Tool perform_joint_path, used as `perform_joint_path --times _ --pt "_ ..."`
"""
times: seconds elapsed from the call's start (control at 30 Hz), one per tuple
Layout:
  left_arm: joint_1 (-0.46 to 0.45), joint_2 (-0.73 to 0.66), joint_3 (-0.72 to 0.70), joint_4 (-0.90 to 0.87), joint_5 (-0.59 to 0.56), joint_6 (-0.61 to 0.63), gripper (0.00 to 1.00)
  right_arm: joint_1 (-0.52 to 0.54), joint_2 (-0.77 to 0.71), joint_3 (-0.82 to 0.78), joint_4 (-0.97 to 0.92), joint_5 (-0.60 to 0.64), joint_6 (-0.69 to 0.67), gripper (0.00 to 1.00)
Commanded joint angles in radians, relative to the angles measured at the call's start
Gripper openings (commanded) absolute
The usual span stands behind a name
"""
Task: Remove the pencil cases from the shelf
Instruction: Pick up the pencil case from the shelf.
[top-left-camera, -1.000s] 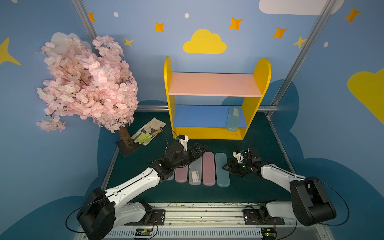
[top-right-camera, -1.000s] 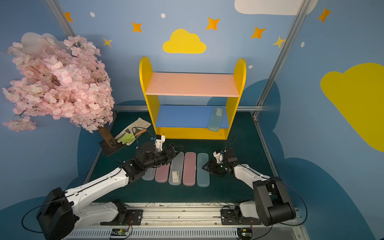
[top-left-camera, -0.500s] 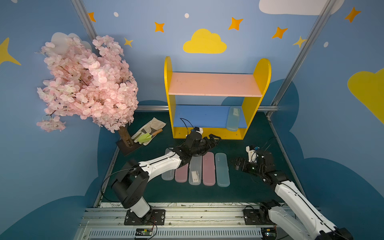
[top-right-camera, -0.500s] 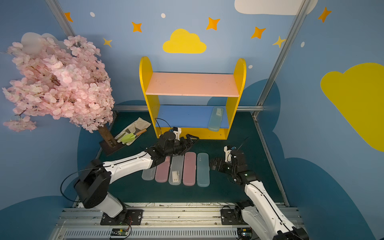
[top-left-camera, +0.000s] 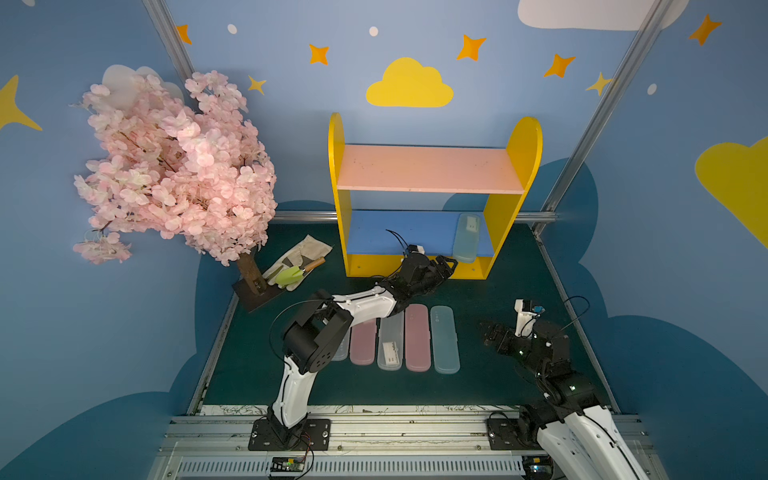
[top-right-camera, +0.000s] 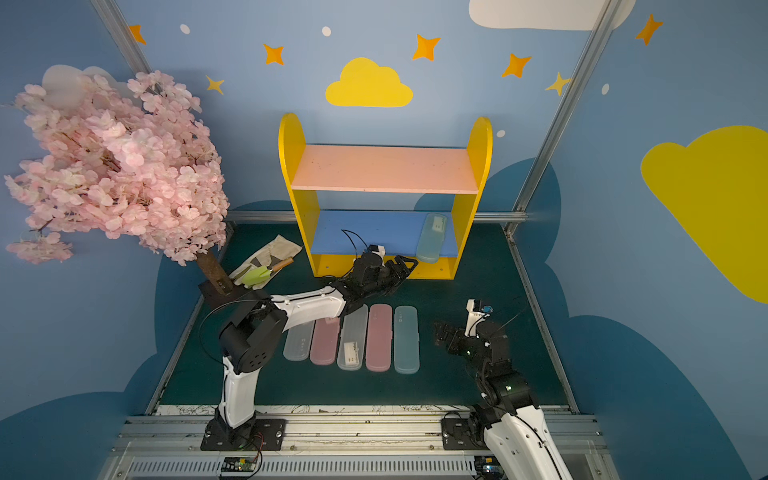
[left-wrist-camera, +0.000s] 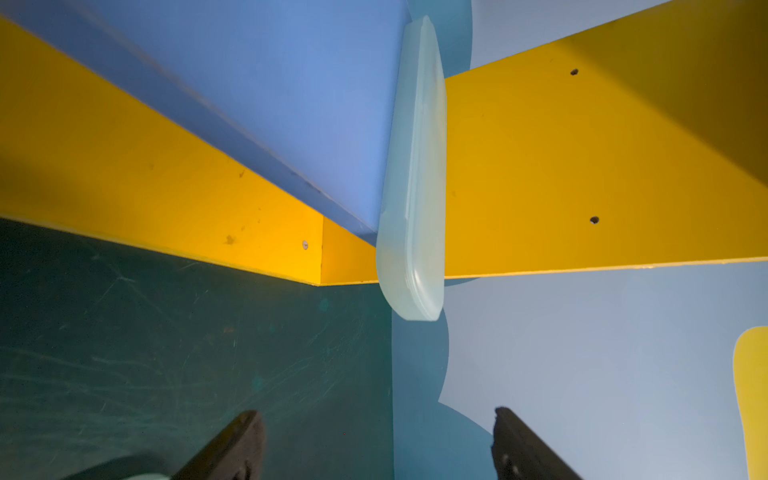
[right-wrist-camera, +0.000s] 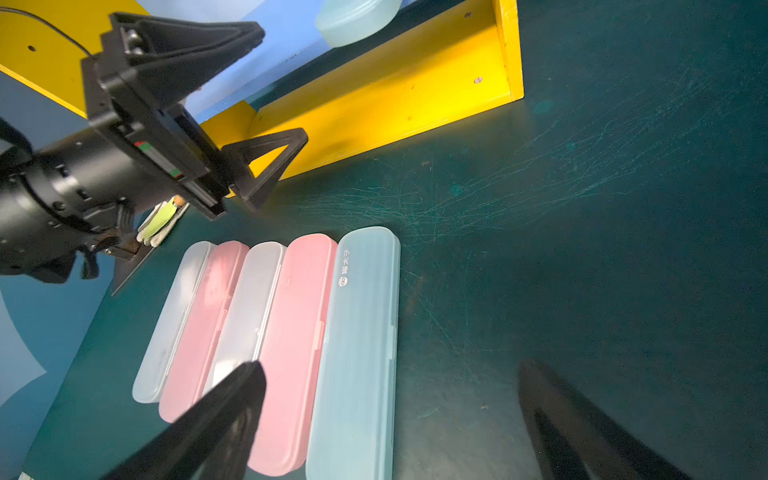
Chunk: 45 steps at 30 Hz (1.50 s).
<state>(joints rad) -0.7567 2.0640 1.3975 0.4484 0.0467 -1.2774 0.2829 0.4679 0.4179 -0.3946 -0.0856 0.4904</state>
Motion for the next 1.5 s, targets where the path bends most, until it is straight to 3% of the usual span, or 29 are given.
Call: perform_joint_path --times 0.0,0.47,0.87,1.47 --pt "-0.001 0.044 0.075 0.039 -0.024 0.001 0.84 -0.007 -0.009 -0.01 -0.023 0.017 -0.002 0.99" --pt "0.013 0.21 0.292 0.002 0.017 -0.017 0.69 -0.008 -0.048 -0.018 -0.039 0.03 0.003 0.99" --pt "0.028 0.257 0.354 -0.014 0.039 -0.027 0.58 -0.008 -0.057 -0.024 -0.042 0.035 0.007 0.98" --pt "0.028 0.296 0.414 -0.009 0.085 -0.039 0.29 -0.009 -0.063 -0.03 -0.04 0.041 0.01 0.98"
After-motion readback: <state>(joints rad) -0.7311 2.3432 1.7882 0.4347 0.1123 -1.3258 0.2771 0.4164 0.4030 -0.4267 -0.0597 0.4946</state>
